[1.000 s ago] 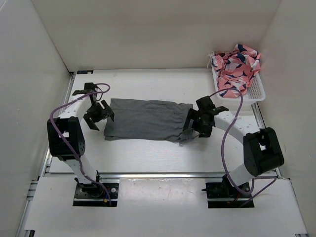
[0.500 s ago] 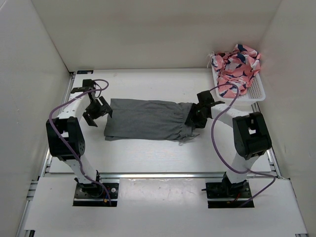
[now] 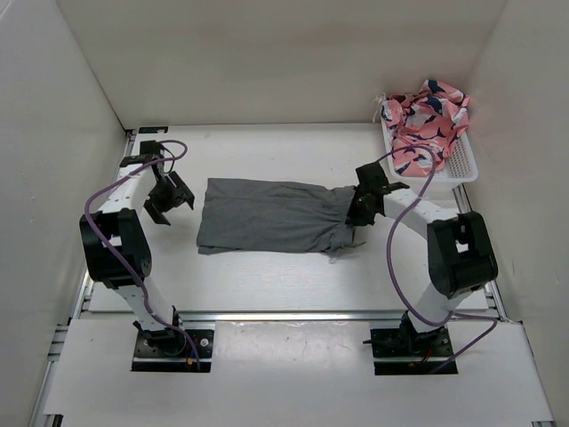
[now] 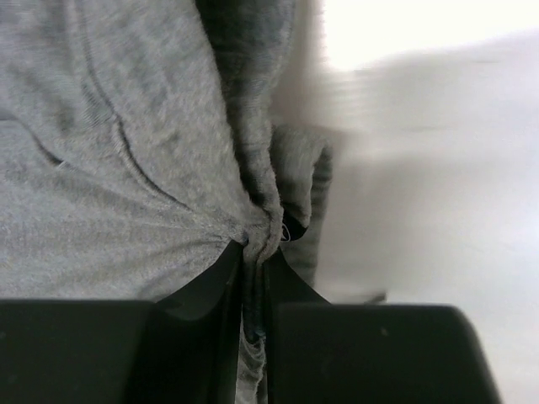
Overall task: Fold and stack the shorts
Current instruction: Fold the shorts
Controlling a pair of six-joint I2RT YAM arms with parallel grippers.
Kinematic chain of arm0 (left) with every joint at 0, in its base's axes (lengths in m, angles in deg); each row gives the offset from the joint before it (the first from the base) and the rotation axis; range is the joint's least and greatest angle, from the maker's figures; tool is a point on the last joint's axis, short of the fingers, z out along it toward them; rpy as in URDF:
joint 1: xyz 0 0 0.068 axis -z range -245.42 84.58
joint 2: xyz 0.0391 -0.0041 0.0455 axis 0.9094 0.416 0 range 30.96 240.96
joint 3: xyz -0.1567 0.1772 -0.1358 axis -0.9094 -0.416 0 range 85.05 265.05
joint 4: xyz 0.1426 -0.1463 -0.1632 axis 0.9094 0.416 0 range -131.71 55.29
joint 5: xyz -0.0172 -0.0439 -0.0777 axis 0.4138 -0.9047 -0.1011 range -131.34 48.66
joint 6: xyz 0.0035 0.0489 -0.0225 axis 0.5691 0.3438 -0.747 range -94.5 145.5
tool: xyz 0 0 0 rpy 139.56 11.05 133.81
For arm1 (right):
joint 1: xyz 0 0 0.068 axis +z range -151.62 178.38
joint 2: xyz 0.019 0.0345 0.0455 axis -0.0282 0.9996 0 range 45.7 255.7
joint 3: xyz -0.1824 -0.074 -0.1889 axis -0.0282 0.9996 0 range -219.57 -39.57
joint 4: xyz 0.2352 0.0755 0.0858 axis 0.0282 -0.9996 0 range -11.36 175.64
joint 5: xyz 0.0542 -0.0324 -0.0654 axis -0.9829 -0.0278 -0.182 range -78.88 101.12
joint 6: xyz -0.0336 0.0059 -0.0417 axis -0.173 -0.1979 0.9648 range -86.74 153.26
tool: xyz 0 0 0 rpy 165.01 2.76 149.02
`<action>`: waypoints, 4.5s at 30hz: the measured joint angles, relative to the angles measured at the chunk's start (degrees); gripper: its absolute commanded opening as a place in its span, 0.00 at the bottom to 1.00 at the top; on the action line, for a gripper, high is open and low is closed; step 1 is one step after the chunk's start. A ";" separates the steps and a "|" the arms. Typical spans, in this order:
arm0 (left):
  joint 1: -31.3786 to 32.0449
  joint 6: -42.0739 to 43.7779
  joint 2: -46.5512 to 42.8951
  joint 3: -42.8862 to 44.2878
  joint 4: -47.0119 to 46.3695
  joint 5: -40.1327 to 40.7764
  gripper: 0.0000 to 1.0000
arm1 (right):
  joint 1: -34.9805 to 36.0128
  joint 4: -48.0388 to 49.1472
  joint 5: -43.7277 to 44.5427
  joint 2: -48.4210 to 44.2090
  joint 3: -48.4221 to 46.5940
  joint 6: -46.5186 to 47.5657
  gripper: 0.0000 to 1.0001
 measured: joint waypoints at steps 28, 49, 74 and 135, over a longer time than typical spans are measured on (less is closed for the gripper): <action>12.79 -2.19 8.98 -0.61 -4.44 -4.57 0.70 | -1.84 -20.33 11.19 -5.44 -10.27 7.65 0.90; 12.79 -1.38 8.98 0.46 -4.46 -4.72 0.71 | -22.51 2.95 -18.36 -10.32 16.39 -2.25 0.67; 12.63 -1.64 15.80 4.35 -3.91 -4.17 0.70 | 10.01 -15.56 15.02 -2.36 -18.71 5.07 0.00; 1.73 -0.35 9.35 6.01 0.28 -5.90 1.00 | 39.80 -31.85 16.26 39.85 -82.62 23.23 0.89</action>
